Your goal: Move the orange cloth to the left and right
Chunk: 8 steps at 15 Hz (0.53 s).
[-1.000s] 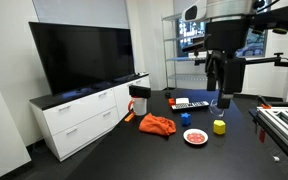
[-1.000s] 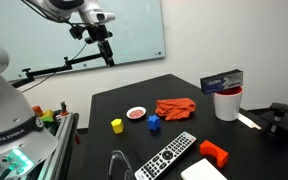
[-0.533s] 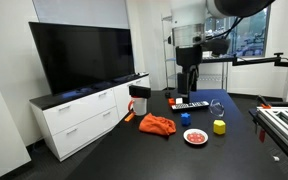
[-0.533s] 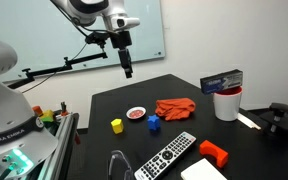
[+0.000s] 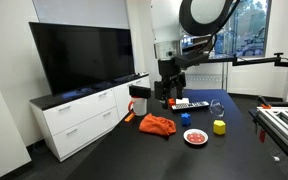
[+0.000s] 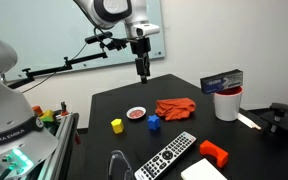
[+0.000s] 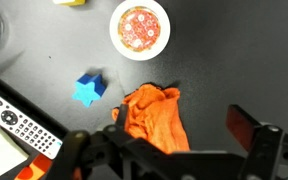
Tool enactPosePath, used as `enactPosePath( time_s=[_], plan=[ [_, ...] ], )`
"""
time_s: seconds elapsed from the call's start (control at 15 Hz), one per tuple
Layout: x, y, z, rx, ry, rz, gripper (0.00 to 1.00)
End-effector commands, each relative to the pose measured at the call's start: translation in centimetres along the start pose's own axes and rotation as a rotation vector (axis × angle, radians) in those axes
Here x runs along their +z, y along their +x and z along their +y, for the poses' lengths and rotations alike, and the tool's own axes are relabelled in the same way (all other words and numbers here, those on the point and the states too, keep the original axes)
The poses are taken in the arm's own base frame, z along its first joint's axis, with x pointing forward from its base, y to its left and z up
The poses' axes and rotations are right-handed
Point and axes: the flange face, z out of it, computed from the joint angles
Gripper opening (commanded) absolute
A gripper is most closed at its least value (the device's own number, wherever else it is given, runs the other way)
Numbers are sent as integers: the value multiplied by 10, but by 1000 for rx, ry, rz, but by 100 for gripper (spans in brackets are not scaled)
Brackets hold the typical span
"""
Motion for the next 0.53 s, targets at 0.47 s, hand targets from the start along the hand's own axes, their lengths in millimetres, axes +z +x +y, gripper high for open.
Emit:
enactPosePath(
  time_s=[0.47],
  plan=[
    [55, 50, -5, 105, 11, 54, 100]
  ],
)
